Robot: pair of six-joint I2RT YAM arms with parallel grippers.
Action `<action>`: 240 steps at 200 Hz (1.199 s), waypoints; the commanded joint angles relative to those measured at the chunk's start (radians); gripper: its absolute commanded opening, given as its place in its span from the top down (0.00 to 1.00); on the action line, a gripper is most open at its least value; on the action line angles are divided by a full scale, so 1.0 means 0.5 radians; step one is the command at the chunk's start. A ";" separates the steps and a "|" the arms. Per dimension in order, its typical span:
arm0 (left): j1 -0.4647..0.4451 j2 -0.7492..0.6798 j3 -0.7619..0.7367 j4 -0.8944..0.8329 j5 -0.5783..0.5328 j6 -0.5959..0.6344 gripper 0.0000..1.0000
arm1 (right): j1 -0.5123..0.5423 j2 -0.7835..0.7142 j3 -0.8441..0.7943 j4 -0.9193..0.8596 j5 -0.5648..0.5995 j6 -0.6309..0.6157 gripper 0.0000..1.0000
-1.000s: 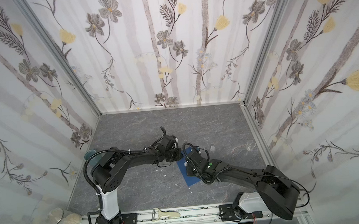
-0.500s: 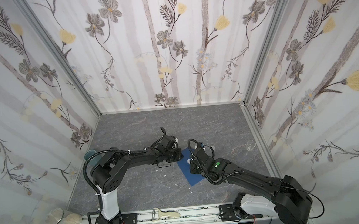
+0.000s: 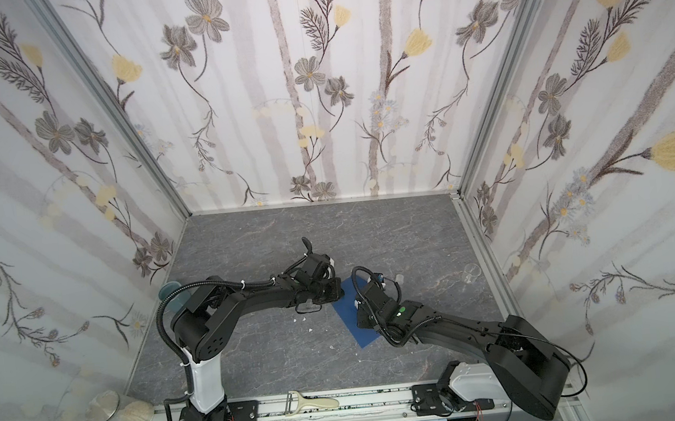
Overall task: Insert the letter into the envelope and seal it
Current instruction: 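Keep rubbing glue onto the flap with the right gripper while left gripper presses envelope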
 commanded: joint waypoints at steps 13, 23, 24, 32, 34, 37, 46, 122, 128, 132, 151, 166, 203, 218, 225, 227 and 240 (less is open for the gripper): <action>-0.004 0.026 -0.008 -0.228 -0.053 0.029 1.00 | -0.062 0.087 0.078 0.045 -0.042 -0.041 1.00; -0.001 0.029 -0.009 -0.228 -0.059 0.030 1.00 | -0.063 0.060 0.096 0.021 -0.039 -0.042 1.00; -0.001 0.027 -0.009 -0.228 -0.059 0.030 1.00 | -0.064 0.055 0.097 0.020 -0.039 -0.042 1.00; -0.001 0.028 -0.009 -0.228 -0.067 0.030 1.00 | -0.065 0.015 0.103 -0.006 -0.031 -0.045 1.00; -0.001 0.028 -0.009 -0.228 -0.065 0.032 1.00 | -0.067 0.003 0.104 -0.016 -0.026 -0.045 1.00; 0.002 0.026 -0.010 -0.228 -0.067 0.034 1.00 | -0.068 -0.015 0.103 -0.031 -0.022 -0.045 1.00; 0.005 0.028 -0.009 -0.228 -0.071 0.034 1.00 | -0.071 -0.074 0.106 -0.073 -0.006 -0.042 1.00; 0.033 0.032 0.018 -0.228 -0.093 0.064 1.00 | -0.072 -0.389 -0.076 -0.297 -0.038 0.014 1.00; 0.033 0.035 0.020 -0.227 -0.089 0.067 1.00 | -0.072 -0.394 -0.101 -0.287 -0.039 0.025 1.00; 0.031 0.035 0.022 -0.228 -0.089 0.066 1.00 | -0.071 -0.396 -0.115 -0.277 -0.039 0.028 1.00; 0.033 0.043 0.030 -0.228 -0.079 0.071 1.00 | -0.074 -0.365 -0.145 -0.219 -0.047 0.038 1.00; 0.032 0.041 0.036 -0.228 -0.072 0.080 1.00 | -0.074 -0.304 -0.136 -0.159 -0.056 0.029 1.00; 0.021 0.039 0.043 -0.225 -0.055 0.089 1.00 | -0.077 -0.084 -0.029 -0.034 -0.058 -0.036 1.00; 0.014 0.043 0.043 -0.225 -0.053 0.088 1.00 | -0.085 0.009 0.030 0.001 -0.054 -0.061 1.00; 0.012 0.047 0.041 -0.225 -0.057 0.087 1.00 | -0.086 0.044 0.053 0.011 -0.052 -0.076 1.00; 0.012 0.045 0.041 -0.225 -0.055 0.089 1.00 | -0.088 0.053 0.061 0.013 -0.053 -0.080 1.00; 0.010 0.045 0.040 -0.225 -0.061 0.086 1.00 | -0.097 0.092 0.095 0.030 -0.030 -0.097 1.00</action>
